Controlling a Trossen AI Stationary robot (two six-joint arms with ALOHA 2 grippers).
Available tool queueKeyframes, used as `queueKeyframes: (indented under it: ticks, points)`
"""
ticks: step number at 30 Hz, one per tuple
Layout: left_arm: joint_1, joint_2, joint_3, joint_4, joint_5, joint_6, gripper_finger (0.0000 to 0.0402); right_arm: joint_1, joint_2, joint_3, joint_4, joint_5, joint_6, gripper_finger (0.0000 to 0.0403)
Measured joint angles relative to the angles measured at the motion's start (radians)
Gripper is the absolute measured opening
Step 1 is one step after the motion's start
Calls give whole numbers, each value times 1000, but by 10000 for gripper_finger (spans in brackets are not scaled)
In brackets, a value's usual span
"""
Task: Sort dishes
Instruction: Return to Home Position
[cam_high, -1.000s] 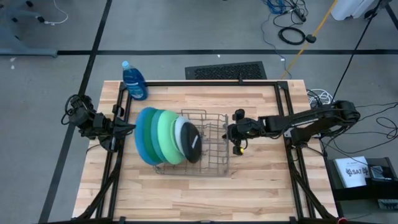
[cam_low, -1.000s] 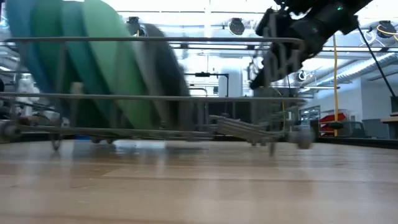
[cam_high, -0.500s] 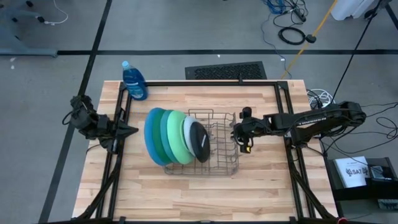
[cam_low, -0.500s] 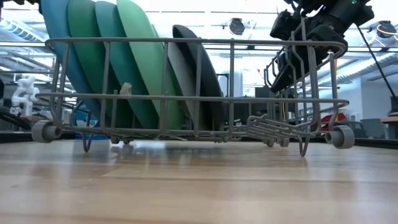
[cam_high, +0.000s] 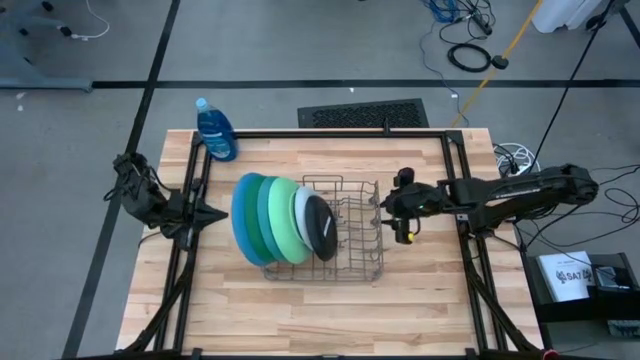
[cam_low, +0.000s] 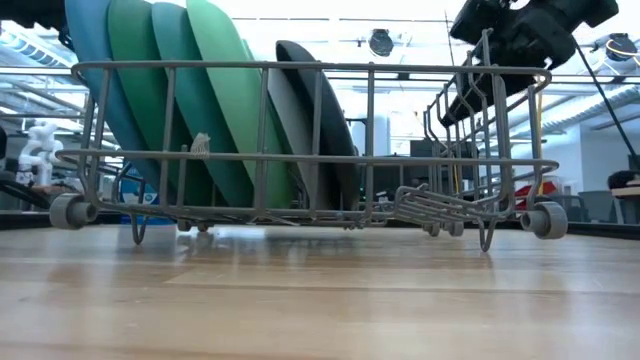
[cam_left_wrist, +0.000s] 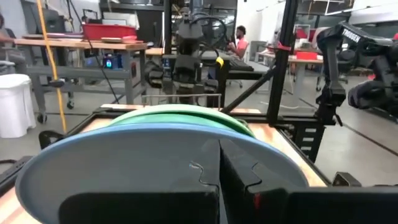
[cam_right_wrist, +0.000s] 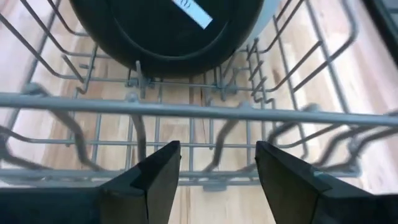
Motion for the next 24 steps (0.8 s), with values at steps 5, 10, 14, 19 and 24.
queueKeyframes:
  ticks: [5, 10, 14, 19, 24]
  points:
    - [0, 0, 0, -10, -52, -22, 0, 0, -93, 0, -19, 0, 1, 205]
    - [0, 0, 0, -14, -136, -31, 0, 0, -169, 0, -47, 3, 0, 204]
    - [0, 0, 0, -39, -132, -27, 0, 0, -208, 0, -52, 3, -1, 204]
    - [0, 0, -16, -46, -198, -75, 0, 0, -233, 0, -52, 20, -6, 203]
    - [0, 0, -72, -40, -298, -245, 0, 0, -236, 0, -52, 22, -7, 203]
